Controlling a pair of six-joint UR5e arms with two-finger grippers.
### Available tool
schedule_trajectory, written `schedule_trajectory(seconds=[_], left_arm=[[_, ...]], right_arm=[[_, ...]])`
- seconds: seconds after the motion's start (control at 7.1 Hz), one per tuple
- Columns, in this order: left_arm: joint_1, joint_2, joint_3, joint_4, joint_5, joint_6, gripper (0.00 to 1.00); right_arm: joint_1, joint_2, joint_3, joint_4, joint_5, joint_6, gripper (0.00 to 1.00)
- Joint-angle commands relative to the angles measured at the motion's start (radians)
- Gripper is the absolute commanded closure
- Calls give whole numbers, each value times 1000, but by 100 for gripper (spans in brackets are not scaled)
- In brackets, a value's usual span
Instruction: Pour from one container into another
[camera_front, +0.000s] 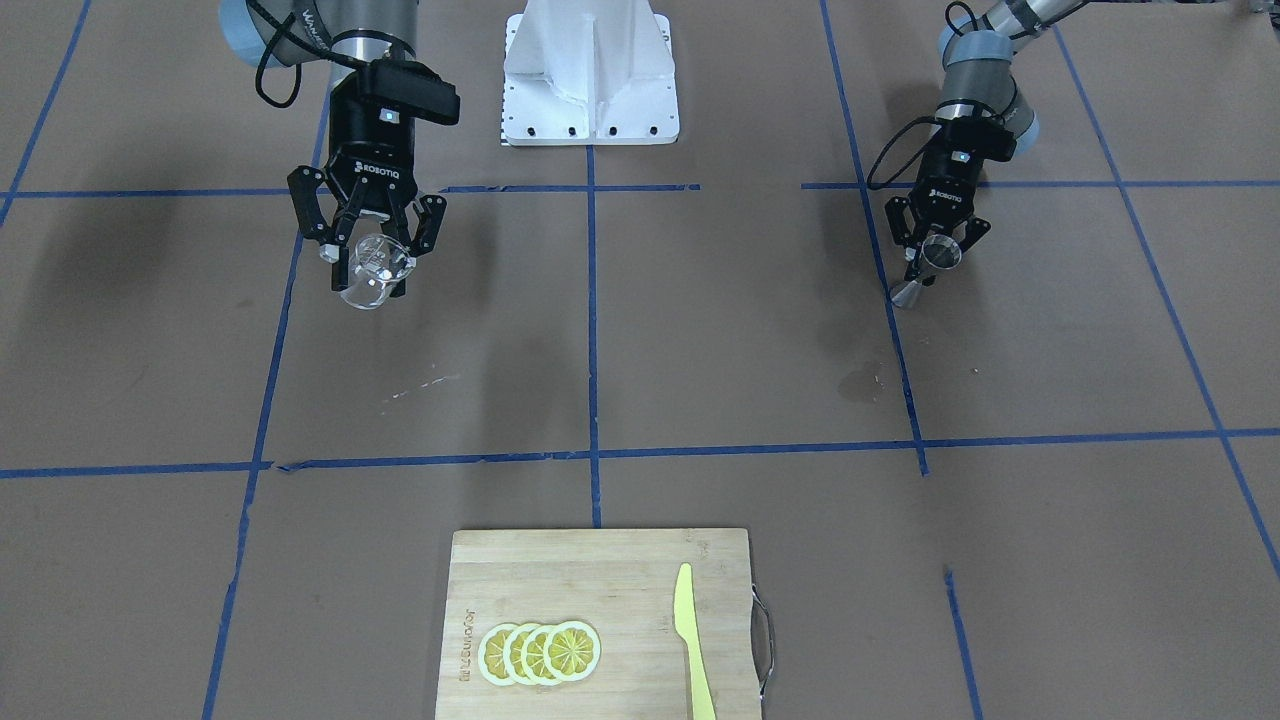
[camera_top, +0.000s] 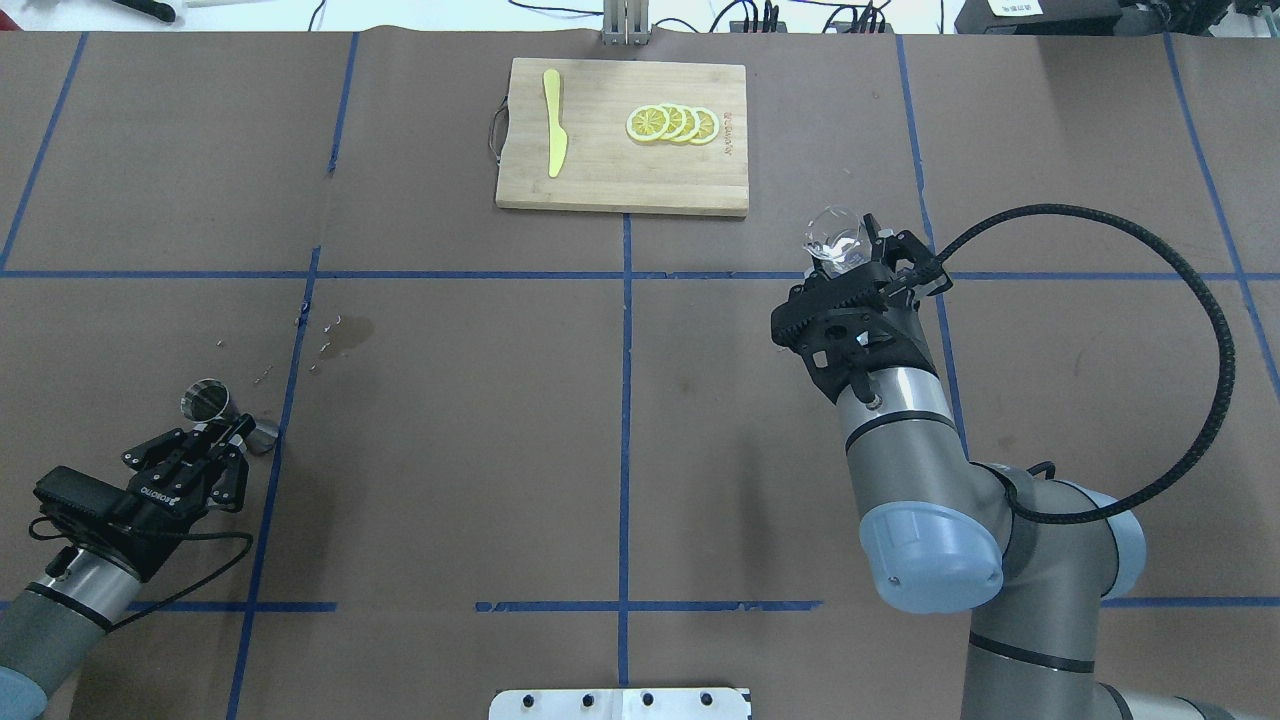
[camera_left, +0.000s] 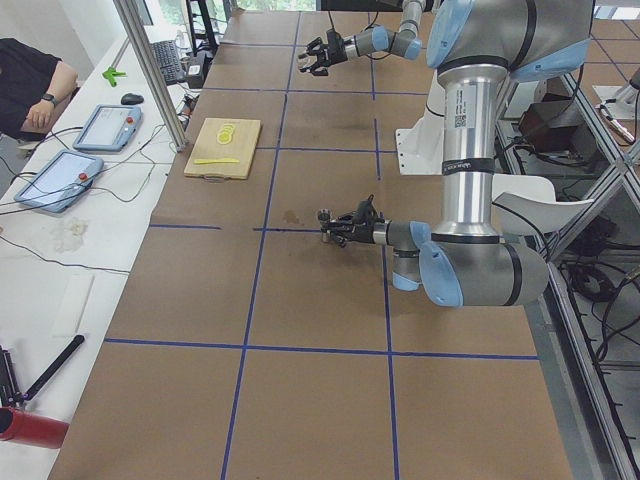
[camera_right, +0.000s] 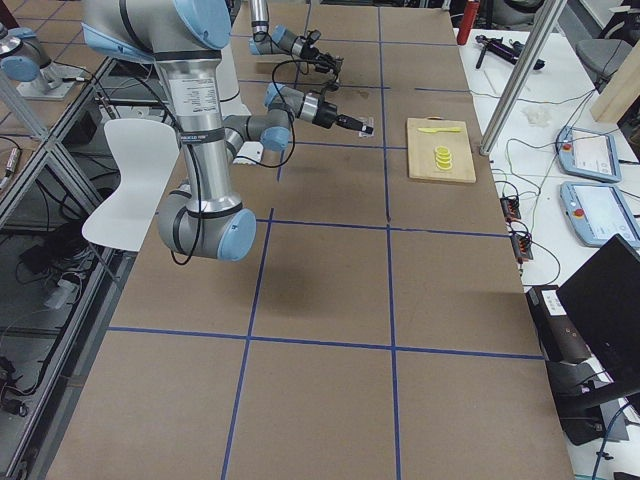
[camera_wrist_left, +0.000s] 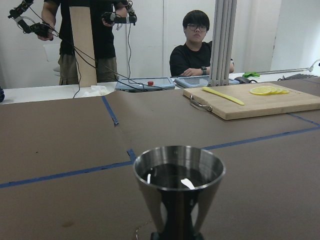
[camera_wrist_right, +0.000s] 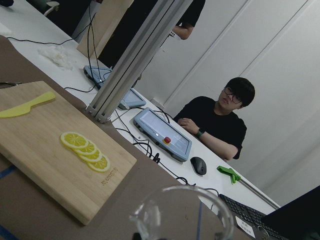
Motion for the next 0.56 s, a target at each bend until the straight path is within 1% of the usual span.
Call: schedule_trajectory(seconds=[0.0,0.14,0.42], left_arm=[[3,0,1,0,5,0,93],[3,0,0,0,5,0,87],[5,0,1,0,6,0,78]], right_arm=[[0,0,-1,0,-2,0,100],[0,0,-1,0,-2,0,100],[0,0,-1,0,-2,0,100]])
